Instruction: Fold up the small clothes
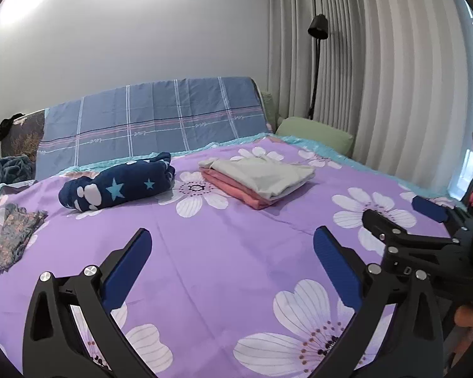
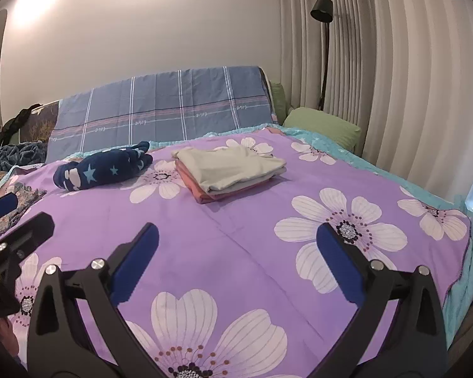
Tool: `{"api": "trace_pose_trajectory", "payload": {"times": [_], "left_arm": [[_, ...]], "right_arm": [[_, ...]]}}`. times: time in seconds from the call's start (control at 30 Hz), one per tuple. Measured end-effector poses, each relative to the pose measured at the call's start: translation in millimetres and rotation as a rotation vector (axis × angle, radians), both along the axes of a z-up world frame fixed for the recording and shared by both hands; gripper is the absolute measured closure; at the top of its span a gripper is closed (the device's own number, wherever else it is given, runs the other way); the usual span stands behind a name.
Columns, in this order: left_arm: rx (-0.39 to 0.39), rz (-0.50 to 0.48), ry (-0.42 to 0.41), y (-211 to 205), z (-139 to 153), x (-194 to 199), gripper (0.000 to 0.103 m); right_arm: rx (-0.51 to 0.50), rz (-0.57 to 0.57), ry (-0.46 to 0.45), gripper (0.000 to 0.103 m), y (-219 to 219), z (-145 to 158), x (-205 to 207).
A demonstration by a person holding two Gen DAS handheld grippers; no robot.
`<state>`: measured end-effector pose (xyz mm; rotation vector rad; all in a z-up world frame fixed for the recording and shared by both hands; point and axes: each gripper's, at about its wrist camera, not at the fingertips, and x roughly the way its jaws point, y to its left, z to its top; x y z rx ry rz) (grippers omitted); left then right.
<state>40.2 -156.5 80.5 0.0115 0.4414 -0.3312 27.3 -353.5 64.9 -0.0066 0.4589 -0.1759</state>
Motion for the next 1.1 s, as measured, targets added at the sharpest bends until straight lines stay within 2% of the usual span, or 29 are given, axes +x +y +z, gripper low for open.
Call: {"api": "trace_pose_trajectory", "payload": {"times": [0.2,0.33,0.5,1.1], "left_arm": [[0.041,0.009,-0.004,1.7,1.8,-10.7,0.001],[0.035,0.0,0.012,1.6,1.3,-11.8,0.001],[0.063,0.001,0.01,-3.8,0.4,-13.4,0.001],[0.076,-0.003,0.034,-8.2,-5.0,-8.1,0.001]], "right_arm": [[0.002,0.005,-0.009,0.002,4.2,3.5,-5.9],[-0.02,0.004,-0.006,0.002,7.9,2.2,-7.2],[-0.018,0.005,0.009,0.002,5.5,-2.0,-6.2],[-0.005,-0.02,0.014,0.002,-2.1,-6.9,-0.7]]}}
